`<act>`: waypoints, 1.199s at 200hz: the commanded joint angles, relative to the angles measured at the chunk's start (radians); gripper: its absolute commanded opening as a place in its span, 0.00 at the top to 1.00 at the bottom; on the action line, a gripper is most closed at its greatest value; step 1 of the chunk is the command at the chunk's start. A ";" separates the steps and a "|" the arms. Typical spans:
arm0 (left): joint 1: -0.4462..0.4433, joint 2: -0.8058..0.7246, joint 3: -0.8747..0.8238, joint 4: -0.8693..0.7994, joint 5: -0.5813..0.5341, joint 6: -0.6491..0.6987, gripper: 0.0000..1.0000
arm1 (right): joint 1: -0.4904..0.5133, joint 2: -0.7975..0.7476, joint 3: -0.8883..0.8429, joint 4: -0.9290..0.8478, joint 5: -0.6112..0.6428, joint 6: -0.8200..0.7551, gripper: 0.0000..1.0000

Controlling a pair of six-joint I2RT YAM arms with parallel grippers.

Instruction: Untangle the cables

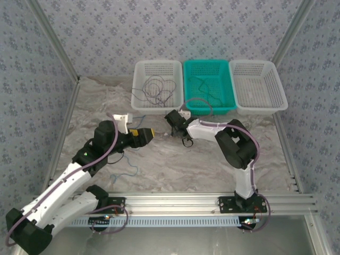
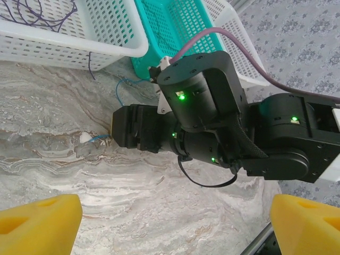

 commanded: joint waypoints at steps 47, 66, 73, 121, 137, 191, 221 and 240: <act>-0.008 -0.022 -0.025 -0.007 -0.023 0.005 0.08 | 0.020 0.020 -0.048 -0.024 0.004 0.102 0.82; -0.008 -0.018 -0.030 -0.004 -0.039 0.002 0.08 | 0.010 -0.017 -0.135 -0.010 -0.026 0.155 0.88; -0.007 -0.015 -0.029 -0.004 -0.037 0.002 0.08 | 0.007 -0.035 -0.160 -0.001 -0.036 0.167 0.91; -0.009 -0.004 -0.028 0.012 -0.016 0.008 0.08 | 0.002 -0.205 -0.290 0.043 -0.056 0.149 1.00; -0.009 0.003 -0.030 0.018 -0.009 0.010 0.08 | -0.001 -0.274 -0.322 0.046 -0.066 0.114 1.00; -0.019 0.032 -0.036 0.107 0.066 0.008 0.08 | -0.010 -0.574 -0.355 -0.022 -0.064 0.033 1.00; -0.053 0.061 -0.018 0.168 0.097 0.025 0.08 | -0.017 -0.716 -0.338 -0.014 -0.055 0.031 1.00; -0.079 0.082 0.008 0.155 0.090 0.044 0.07 | -0.037 -0.752 -0.277 -0.038 -0.056 0.013 1.00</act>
